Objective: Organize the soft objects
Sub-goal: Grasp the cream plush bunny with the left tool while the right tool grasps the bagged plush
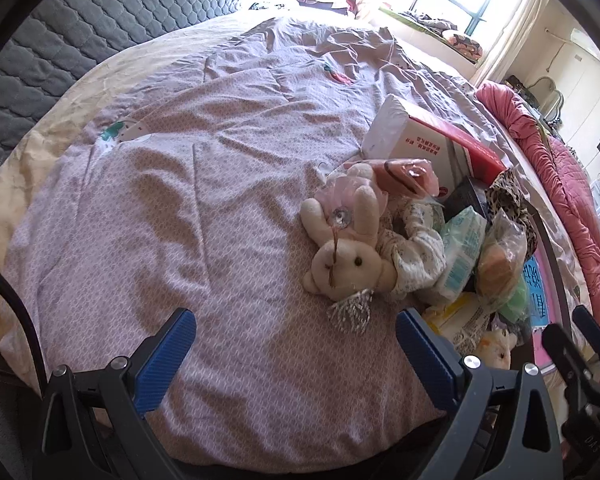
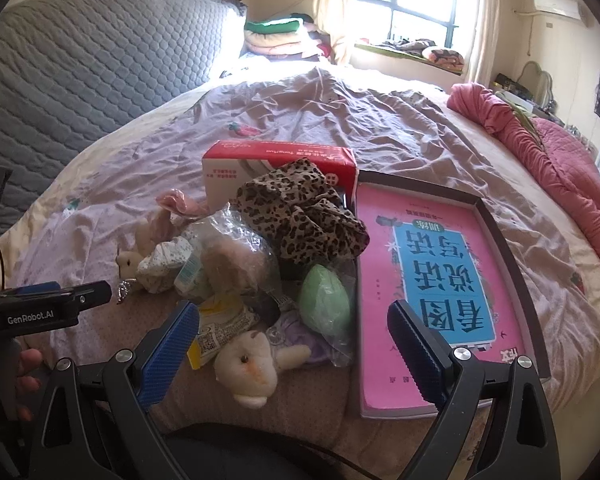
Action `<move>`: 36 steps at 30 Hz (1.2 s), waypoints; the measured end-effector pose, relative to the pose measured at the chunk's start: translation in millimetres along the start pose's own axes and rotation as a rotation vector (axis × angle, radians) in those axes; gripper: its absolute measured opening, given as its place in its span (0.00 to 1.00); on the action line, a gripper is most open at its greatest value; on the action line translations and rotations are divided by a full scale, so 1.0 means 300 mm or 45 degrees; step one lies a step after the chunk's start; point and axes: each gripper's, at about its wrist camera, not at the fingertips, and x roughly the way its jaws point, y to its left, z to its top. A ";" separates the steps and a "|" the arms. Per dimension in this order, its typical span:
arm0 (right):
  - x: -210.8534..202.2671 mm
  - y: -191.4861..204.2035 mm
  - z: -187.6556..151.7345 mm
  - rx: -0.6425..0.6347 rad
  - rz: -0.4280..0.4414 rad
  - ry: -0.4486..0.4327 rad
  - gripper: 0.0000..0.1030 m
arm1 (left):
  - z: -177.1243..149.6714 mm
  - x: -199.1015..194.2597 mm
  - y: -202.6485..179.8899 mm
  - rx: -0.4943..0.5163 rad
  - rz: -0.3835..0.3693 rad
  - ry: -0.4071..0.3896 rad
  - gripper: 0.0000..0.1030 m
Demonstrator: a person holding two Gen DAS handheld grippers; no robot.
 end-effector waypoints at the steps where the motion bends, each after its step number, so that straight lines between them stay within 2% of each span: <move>1: 0.012 0.007 0.003 -0.011 0.000 0.005 0.93 | 0.010 0.011 -0.004 0.001 -0.011 -0.007 0.97; 9: 0.051 0.033 0.022 -0.050 -0.004 -0.024 0.93 | 0.108 0.077 0.016 -0.092 -0.143 -0.002 0.92; 17: 0.110 0.012 0.048 -0.018 -0.023 -0.012 0.93 | 0.171 0.202 0.022 -0.174 -0.278 0.106 0.84; 26: 0.175 0.055 0.072 -0.065 -0.008 0.014 0.92 | 0.187 0.255 0.035 -0.222 -0.325 0.102 0.80; 29: 0.196 0.077 0.073 -0.100 0.007 0.037 0.85 | 0.189 0.259 0.018 -0.191 -0.298 0.091 0.71; 31: 0.215 0.091 0.075 -0.121 0.036 0.063 0.67 | 0.185 0.267 0.013 -0.180 -0.310 0.103 0.60; 33: 0.233 0.104 0.076 -0.145 0.049 0.090 0.54 | 0.185 0.276 0.010 -0.174 -0.308 0.108 0.56; 34: 0.238 0.108 0.075 -0.151 0.051 0.097 0.52 | 0.185 0.276 0.008 -0.163 -0.299 0.106 0.50; 36: 0.230 0.100 0.073 -0.143 0.064 0.081 0.51 | 0.184 0.274 0.004 -0.136 -0.295 0.104 0.47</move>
